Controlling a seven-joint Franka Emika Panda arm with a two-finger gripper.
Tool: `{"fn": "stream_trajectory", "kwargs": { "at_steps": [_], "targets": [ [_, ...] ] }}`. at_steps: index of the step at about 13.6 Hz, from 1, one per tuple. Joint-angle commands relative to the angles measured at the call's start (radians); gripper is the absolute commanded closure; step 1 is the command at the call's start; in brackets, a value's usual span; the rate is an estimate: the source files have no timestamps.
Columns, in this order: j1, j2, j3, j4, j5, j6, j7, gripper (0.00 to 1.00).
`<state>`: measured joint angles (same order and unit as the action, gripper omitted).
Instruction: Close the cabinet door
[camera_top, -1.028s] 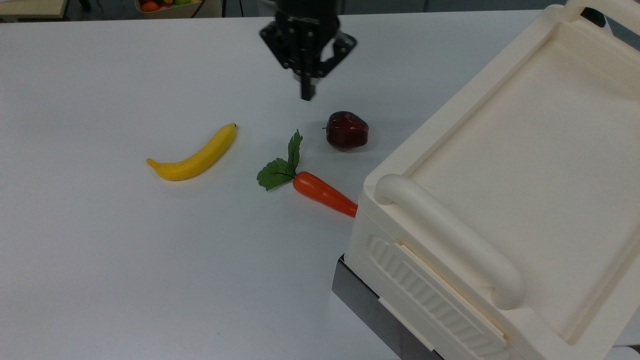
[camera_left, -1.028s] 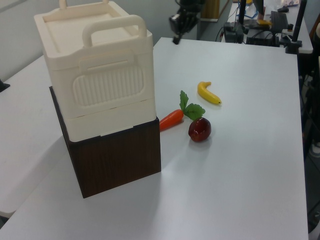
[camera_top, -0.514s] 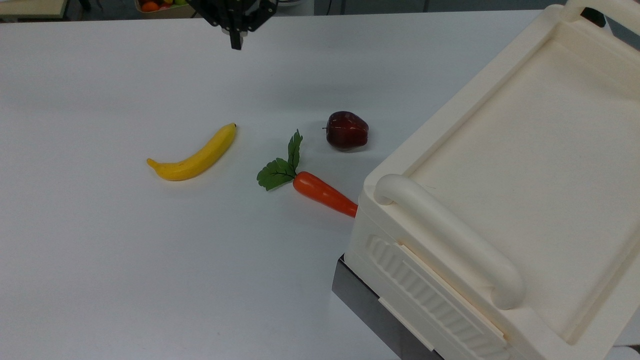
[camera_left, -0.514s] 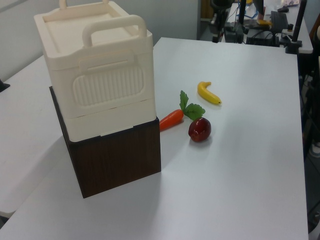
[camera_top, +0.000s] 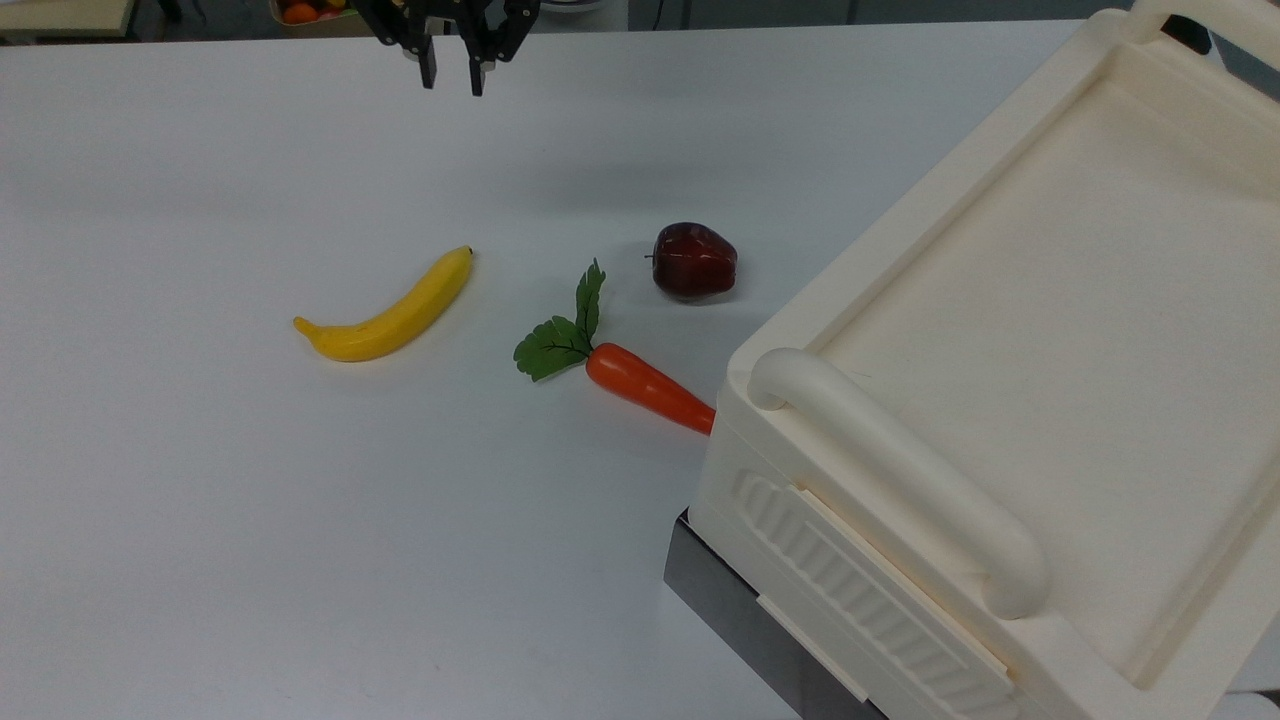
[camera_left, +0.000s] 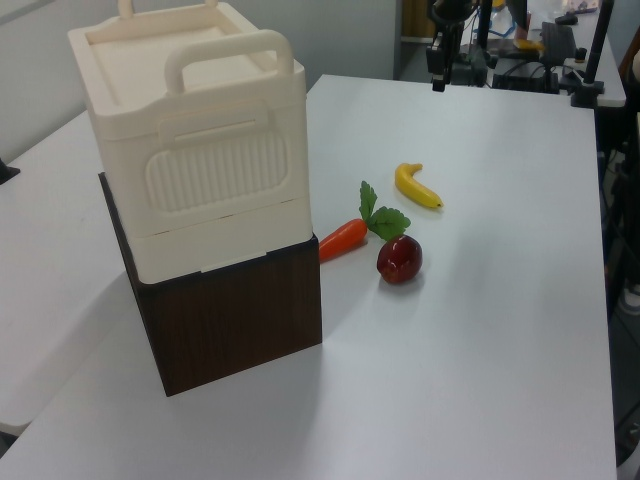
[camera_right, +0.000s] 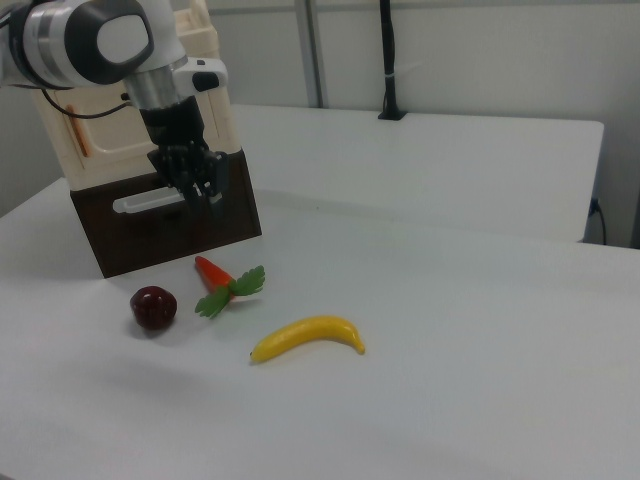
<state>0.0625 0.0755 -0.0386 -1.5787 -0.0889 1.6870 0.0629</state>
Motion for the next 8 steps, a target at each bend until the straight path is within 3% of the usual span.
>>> {"fn": "stream_trajectory", "kwargs": {
  "at_steps": [1,2,8],
  "targets": [
    [-0.012,-0.039,-0.003,-0.029,0.000,-0.035,-0.008,0.09],
    [-0.012,-0.039,-0.003,-0.027,-0.003,-0.062,-0.012,0.00],
    [-0.032,-0.051,-0.003,-0.021,0.000,-0.095,-0.009,0.00]
  ]
}}
